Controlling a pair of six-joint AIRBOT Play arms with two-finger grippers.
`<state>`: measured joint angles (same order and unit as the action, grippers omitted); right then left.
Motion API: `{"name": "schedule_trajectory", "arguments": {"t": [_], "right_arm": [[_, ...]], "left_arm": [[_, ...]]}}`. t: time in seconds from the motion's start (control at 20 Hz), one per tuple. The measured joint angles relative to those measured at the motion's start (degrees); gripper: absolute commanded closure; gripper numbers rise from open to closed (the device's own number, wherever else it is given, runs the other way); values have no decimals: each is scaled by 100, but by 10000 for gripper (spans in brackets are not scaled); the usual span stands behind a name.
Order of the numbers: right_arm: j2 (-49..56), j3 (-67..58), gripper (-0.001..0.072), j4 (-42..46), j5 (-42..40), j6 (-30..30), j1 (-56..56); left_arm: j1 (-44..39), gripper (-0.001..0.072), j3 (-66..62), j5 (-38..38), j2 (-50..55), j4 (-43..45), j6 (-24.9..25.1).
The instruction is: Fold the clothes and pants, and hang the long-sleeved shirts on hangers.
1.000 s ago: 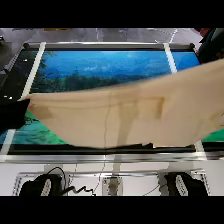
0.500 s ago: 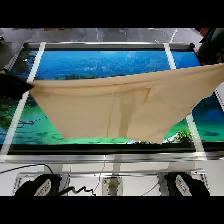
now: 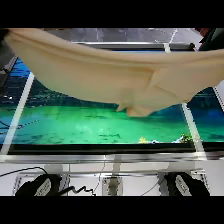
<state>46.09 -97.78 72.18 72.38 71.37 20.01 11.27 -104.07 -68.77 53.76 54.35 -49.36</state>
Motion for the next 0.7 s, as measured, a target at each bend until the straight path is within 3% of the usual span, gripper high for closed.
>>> {"name": "schedule_trajectory", "arguments": {"t": [0.4,0.55,0.7], "right_arm": [[-568,-691,701,-94,55,-7,-2],[-208,-719,701,-262,-136,-7,-2],[688,-721,700,-531,256,28,-2]], "left_arm": [[188,693,-4,225,-1091,1143,-649],[195,693,208,-125,-855,1309,-929],[197,693,643,-568,-173,1023,-1062]]}}
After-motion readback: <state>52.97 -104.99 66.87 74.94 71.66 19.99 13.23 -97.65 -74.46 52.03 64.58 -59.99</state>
